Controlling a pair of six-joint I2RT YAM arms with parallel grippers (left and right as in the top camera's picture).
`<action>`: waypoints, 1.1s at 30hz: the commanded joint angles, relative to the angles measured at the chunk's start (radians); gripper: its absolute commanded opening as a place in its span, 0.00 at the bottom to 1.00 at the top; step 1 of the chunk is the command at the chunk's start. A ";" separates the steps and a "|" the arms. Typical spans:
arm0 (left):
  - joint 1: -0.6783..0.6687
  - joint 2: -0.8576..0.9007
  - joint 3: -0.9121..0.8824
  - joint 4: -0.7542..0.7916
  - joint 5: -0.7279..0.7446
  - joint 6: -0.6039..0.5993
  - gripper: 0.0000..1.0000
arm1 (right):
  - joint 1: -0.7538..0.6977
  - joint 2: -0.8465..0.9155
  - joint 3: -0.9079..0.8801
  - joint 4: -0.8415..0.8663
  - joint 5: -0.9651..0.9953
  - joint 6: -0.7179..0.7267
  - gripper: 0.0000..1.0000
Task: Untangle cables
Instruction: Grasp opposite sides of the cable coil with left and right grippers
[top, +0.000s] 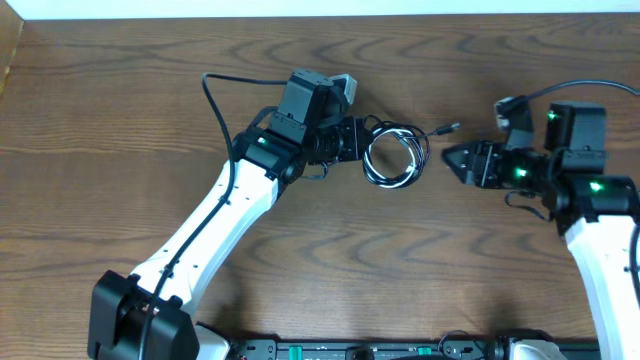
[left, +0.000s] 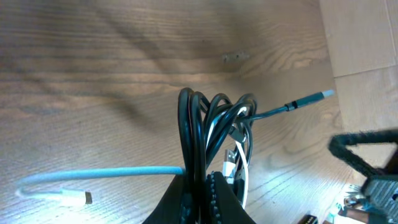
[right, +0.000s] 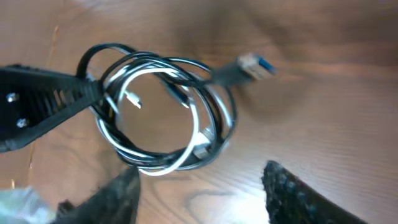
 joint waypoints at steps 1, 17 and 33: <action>0.000 -0.008 0.005 0.016 0.015 0.043 0.07 | 0.063 0.046 0.014 0.031 -0.072 0.038 0.62; 0.001 -0.011 0.005 0.035 0.022 -0.008 0.07 | 0.260 0.359 0.014 0.046 0.479 0.488 0.71; 0.027 -0.122 0.005 0.050 0.077 -0.037 0.08 | 0.256 0.602 0.014 0.041 0.554 0.493 0.65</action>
